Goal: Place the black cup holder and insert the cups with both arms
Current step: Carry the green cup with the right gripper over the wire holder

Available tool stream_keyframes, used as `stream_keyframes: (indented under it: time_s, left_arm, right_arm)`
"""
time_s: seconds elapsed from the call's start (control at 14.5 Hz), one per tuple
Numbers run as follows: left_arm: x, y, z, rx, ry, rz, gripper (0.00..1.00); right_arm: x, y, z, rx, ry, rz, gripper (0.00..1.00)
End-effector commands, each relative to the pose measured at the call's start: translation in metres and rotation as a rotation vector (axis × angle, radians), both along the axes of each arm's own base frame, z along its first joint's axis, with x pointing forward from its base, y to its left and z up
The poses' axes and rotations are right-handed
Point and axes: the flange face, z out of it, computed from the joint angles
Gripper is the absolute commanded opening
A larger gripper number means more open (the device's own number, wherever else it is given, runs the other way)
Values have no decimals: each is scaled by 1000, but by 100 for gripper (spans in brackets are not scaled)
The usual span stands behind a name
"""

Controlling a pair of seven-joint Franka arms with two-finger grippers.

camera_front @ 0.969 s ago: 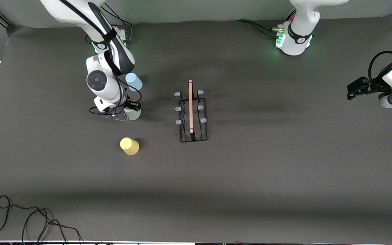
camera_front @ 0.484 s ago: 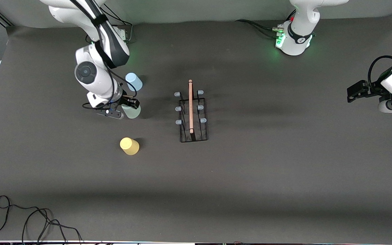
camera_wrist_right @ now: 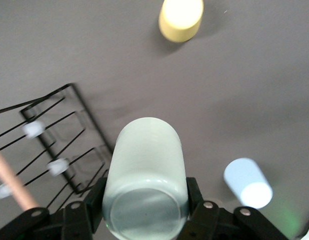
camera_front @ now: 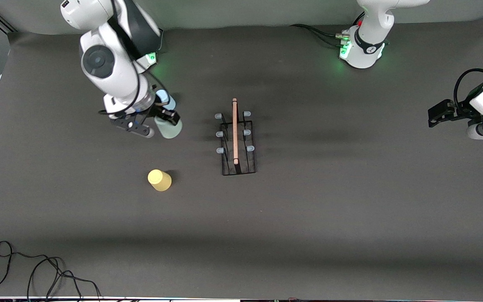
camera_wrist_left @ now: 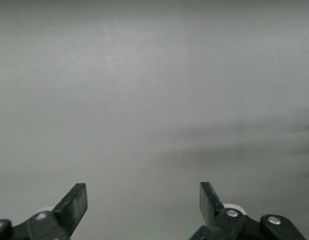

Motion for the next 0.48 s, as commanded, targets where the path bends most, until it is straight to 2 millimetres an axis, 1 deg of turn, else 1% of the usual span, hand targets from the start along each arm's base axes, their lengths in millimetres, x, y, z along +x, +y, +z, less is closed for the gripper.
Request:
stream_keyframes:
  time_s: [0.0,0.07,0.14,0.21,0.28,0.42]
  left_arm:
    - [0,0,4,16,5,-14,100]
    - [0,1,4,16,7,-21,100]
    - [-1,0,4,16,11,-21,100]
    - [-1,-1,3,16,12,-12,100]
    - [-1,-2,3,16,12,-12,100]
    - [0,-2,2,17,15,-10,100]
  right_arm:
    - [3,44,5,19,17,-67,4]
    - [2,63,6,29,15,-63,4]
    - [-2,86,1,35,24,-58,4]
    - [-2,100,-5,32,25,-66,4]
    - [0,112,-12,25,24,-60,4]
    - [-4,124,-31,1,38,-40,4]
